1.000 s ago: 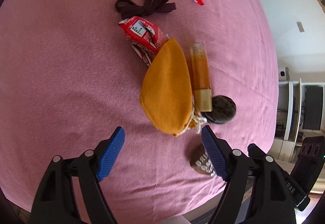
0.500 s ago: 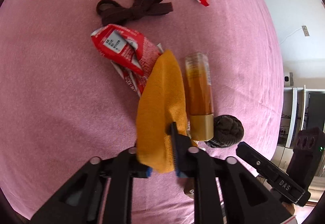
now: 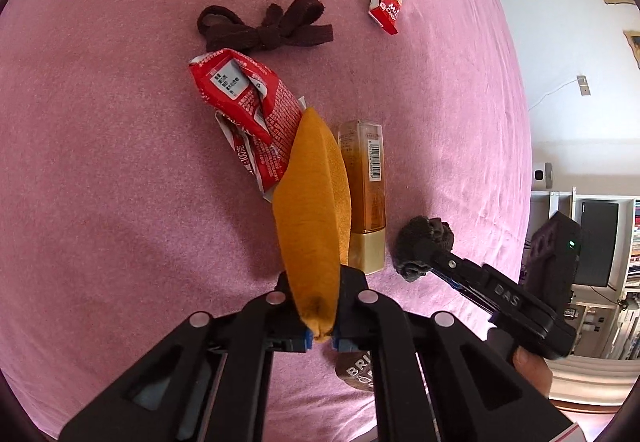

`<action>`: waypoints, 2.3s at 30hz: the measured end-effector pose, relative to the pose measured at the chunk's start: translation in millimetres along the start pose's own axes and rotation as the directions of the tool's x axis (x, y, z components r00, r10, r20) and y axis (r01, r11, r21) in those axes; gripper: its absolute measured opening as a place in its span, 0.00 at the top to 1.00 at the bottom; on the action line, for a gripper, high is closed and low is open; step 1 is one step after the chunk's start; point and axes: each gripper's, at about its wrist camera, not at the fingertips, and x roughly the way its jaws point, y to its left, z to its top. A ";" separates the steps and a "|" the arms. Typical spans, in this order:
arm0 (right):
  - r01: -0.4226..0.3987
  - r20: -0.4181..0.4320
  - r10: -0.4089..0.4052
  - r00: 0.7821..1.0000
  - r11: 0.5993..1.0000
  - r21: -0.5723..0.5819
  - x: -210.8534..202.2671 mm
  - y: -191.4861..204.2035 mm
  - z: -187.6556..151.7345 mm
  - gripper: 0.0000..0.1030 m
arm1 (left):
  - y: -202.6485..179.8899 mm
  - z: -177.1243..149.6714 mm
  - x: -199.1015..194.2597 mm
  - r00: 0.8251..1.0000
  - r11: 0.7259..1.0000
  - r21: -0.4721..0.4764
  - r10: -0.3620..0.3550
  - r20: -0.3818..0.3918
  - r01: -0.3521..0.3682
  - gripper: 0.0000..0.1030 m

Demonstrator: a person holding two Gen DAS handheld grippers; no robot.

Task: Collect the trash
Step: 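Grasp the mustard cloth with the left tool while the right tool grasps the grey knit hat, then carry the mustard cloth and grey hat toward the yellow bin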

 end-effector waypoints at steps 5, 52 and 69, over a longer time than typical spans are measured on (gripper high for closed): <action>0.021 -0.002 -0.021 1.000 1.000 0.005 2.1 -7.5 1.7 0.68 | -1.7 -0.7 -5.7 1.000 1.000 -0.003 -0.028 -0.006 0.028 0.95; -0.211 0.443 0.072 0.894 0.938 0.274 -201.1 -67.2 -272.2 0.69 | -159.1 -171.6 -53.6 0.956 0.788 0.571 -0.072 -0.284 0.230 0.95; -0.244 0.482 -0.123 0.868 0.740 0.627 -256.2 -309.8 -414.7 0.69 | -337.0 -368.8 116.5 0.841 0.610 0.707 0.118 -0.528 0.358 0.95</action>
